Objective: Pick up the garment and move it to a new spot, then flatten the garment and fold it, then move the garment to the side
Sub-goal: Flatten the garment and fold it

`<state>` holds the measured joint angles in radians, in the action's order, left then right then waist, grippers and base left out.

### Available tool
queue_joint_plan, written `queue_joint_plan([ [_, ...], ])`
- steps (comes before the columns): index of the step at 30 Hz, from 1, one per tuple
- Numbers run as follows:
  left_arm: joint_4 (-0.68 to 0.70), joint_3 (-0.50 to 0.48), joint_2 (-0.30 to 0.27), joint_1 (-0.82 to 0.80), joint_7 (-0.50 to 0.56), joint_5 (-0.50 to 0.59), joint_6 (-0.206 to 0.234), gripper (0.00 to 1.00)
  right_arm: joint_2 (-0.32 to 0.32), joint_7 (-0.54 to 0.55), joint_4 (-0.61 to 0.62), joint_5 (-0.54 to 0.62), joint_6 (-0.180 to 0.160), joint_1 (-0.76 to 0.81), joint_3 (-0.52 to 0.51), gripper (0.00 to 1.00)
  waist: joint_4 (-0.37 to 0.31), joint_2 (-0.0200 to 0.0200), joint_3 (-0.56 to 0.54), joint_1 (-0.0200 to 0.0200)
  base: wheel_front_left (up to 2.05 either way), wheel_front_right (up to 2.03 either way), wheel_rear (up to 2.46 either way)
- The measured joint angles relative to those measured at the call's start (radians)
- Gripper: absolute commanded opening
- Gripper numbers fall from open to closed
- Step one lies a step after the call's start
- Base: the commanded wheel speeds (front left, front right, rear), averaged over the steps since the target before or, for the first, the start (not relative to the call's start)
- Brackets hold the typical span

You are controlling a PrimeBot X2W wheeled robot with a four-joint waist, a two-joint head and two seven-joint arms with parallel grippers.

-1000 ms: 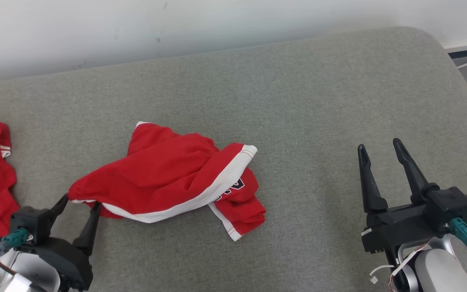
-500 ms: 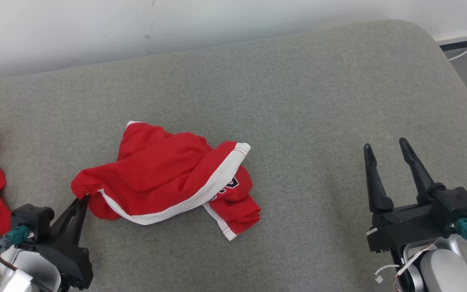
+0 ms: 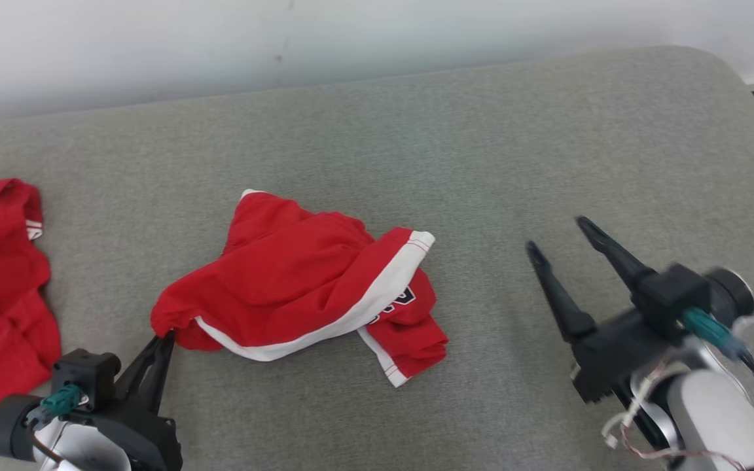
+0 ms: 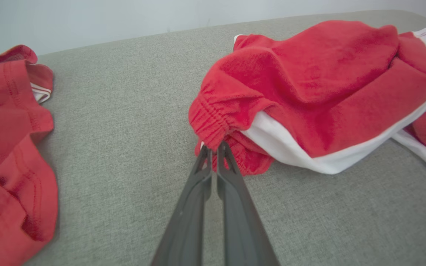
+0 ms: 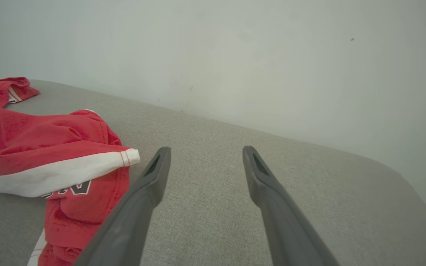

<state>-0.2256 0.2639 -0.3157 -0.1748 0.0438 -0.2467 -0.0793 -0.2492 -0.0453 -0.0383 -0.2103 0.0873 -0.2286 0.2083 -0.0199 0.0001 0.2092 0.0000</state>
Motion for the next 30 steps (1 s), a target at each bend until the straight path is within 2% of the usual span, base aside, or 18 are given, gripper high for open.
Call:
queue_joint_plan([
  [5,0.012,0.015,0.007,-0.003,0.001,0.000,-0.001,0.00,-0.004,0.106,-0.052,-0.020,0.031,-0.120,0.082,1.00,0.031,0.0000,0.003,0.0000,0.00,0.00,0.00],
  [14,0.030,0.047,0.025,-0.051,0.010,0.002,-0.010,0.00,0.013,0.294,-0.197,-0.138,0.037,-0.247,0.195,1.00,0.097,0.0000,0.030,0.0001,0.00,0.00,0.00],
  [21,0.029,0.049,0.032,-0.057,0.012,0.001,-0.017,0.00,-0.010,0.357,-0.241,-0.197,0.037,-0.310,0.282,1.00,0.131,0.0000,0.054,0.0001,0.00,0.00,0.00],
  [23,0.025,0.046,0.029,-0.057,0.012,0.000,-0.017,0.00,-0.010,0.367,-0.248,-0.211,0.037,-0.327,0.297,0.72,0.136,0.0000,0.059,0.0000,0.00,0.00,0.00],
  [24,0.025,0.045,0.029,-0.057,0.012,0.000,-0.017,0.00,-0.011,0.372,-0.251,-0.213,0.037,-0.334,0.304,0.50,0.137,0.0000,0.061,0.0000,0.00,0.00,0.00],
  [25,0.024,0.045,0.029,-0.057,0.012,0.000,-0.017,0.00,-0.011,0.372,-0.254,-0.216,0.037,-0.337,0.309,0.42,0.138,0.0000,0.062,0.0000,0.00,0.00,0.00],
  [27,0.022,0.045,0.029,-0.057,0.012,0.000,-0.018,0.00,-0.017,0.381,-0.262,-0.228,0.037,-0.339,0.314,0.18,0.139,0.0000,0.063,0.0001,0.00,0.00,0.00],
  [28,0.022,0.045,0.029,-0.057,0.012,0.000,-0.018,0.00,-0.017,0.381,-0.262,-0.228,0.037,-0.339,0.314,0.13,0.139,0.0000,0.063,0.0001,0.00,0.00,0.00],
  [30,0.021,0.044,0.029,-0.057,0.012,0.000,-0.018,0.00,-0.026,0.389,-0.273,-0.240,0.037,-0.339,0.322,0.13,0.138,0.0000,0.063,0.0000,0.00,0.00,0.00],
])
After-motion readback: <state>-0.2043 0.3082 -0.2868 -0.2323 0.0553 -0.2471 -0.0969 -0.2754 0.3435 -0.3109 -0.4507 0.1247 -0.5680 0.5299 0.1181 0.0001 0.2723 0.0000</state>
